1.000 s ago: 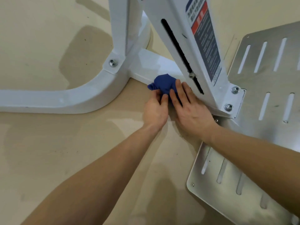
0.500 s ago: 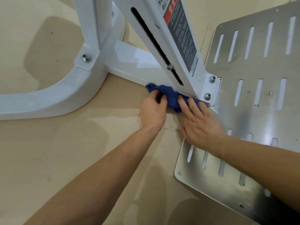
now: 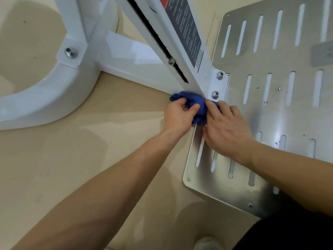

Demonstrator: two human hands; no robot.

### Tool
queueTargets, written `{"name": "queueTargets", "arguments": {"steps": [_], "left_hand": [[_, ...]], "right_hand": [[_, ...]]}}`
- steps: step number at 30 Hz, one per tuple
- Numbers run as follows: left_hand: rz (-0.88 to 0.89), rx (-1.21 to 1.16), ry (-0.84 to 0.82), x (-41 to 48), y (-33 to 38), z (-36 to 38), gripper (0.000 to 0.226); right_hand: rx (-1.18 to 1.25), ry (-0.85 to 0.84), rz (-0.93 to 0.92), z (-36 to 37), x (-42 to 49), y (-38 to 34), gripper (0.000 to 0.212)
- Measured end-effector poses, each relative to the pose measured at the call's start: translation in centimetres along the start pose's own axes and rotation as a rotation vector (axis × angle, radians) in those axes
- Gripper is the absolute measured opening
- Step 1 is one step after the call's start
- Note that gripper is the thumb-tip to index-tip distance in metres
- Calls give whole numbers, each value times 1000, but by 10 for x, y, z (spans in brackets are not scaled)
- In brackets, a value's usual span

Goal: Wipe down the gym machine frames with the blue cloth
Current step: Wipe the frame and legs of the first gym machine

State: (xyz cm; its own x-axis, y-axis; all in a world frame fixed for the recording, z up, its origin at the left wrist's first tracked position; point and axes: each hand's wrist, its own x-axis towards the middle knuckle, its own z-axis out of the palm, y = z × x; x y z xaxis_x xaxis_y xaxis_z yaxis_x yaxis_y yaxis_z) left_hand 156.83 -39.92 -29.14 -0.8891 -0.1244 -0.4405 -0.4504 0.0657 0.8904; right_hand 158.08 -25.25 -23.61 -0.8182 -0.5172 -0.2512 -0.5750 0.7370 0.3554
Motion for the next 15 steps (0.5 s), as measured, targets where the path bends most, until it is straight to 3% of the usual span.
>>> {"name": "queueTargets", "arguments": {"steps": [2, 6, 9, 15], "left_hand": [[-24, -27, -1, 2, 5, -1, 30], [-10, 9, 126, -2, 12, -5, 19], [68, 8, 184, -12, 5, -3, 18], [189, 277, 206, -14, -4, 9, 21]], "right_hand": [[119, 46, 107, 2, 4, 7, 35], [314, 167, 233, 6, 17, 10, 54], [341, 218, 322, 4, 37, 7, 54], [297, 204, 398, 16, 36, 14, 23]]}}
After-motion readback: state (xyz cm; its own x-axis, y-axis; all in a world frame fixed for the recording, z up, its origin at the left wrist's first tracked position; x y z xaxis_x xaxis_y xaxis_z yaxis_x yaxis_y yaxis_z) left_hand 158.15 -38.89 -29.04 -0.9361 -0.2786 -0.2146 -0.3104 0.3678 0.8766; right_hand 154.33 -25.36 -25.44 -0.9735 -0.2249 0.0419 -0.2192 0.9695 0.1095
